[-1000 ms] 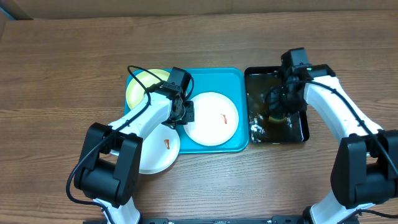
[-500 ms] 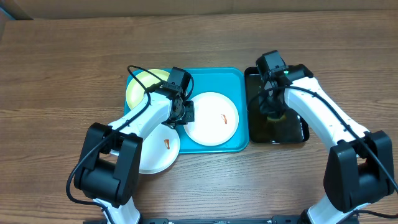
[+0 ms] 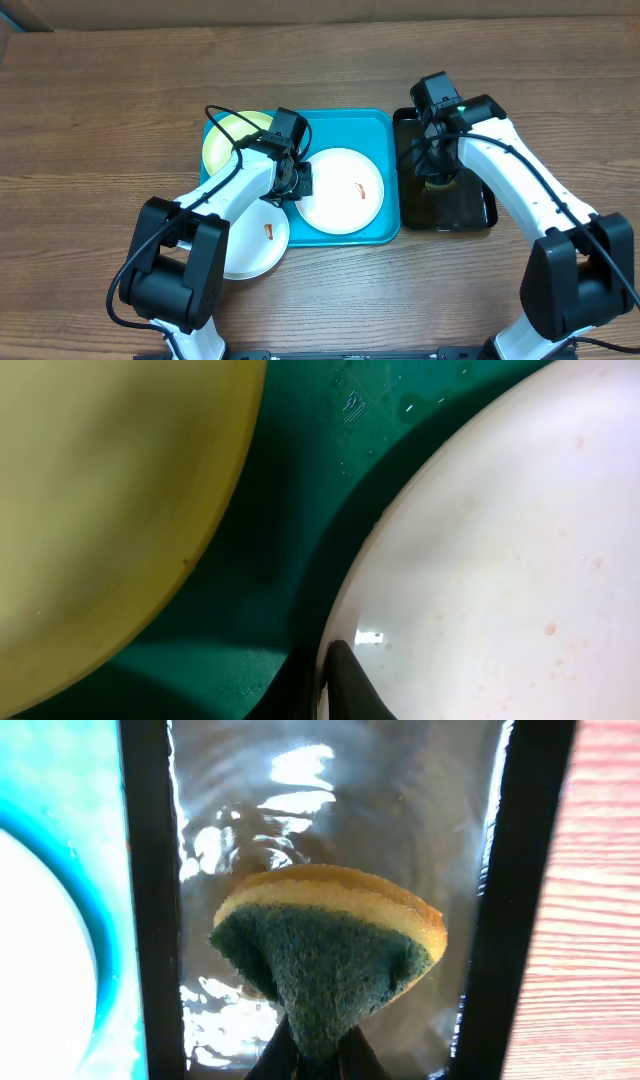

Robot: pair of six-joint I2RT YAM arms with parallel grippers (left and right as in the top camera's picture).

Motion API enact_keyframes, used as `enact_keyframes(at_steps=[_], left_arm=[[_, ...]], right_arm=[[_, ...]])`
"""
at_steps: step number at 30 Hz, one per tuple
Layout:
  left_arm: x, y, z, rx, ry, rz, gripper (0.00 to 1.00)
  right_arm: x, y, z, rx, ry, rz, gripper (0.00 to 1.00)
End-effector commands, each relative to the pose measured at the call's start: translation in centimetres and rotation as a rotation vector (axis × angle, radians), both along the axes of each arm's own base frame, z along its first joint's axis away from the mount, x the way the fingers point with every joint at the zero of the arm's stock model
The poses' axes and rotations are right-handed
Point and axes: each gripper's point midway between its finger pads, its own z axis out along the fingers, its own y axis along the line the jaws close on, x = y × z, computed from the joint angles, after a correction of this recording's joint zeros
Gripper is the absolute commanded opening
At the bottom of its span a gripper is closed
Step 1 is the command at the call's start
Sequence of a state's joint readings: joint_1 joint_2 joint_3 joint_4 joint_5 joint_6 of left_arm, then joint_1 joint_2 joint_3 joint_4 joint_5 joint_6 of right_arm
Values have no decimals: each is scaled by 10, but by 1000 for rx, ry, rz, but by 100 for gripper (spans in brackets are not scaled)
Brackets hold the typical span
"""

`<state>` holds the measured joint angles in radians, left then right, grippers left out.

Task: Clean dirty plates on tray and stack at the side
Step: 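Wipe the held white plate with the sponge in the right gripper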

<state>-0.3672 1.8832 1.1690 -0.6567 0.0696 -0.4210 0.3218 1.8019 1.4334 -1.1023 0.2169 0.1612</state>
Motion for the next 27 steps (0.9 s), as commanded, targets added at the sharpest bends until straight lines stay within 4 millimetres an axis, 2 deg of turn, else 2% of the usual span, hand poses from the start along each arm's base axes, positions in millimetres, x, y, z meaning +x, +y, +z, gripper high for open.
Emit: enact_keyframes(at_steps=[1, 4, 7, 11, 17, 20, 27], left_arm=[[-4, 3, -6, 24, 12, 12, 8], [-4, 3, -6, 23, 12, 13, 9], [-4, 3, -6, 23, 12, 21, 4], [-3, 5, -6, 29, 10, 29, 4], [-2, 8, -6, 42, 9, 79, 4], [-2, 8, -6, 41, 9, 85, 4], [-3, 8, -6, 42, 13, 84, 4]], right_arm=[[17, 0, 30, -28, -99, -15, 4], [15, 13, 32, 15, -91, 11, 4], [8, 39, 29, 121, -54, 71, 4], [0, 75, 30, 228, -38, 139, 4], [-4, 114, 25, 244, -81, 223, 4], [-4, 120, 16, 191, -107, 219, 4], [-14, 119, -17, 130, -105, 227, 4]])
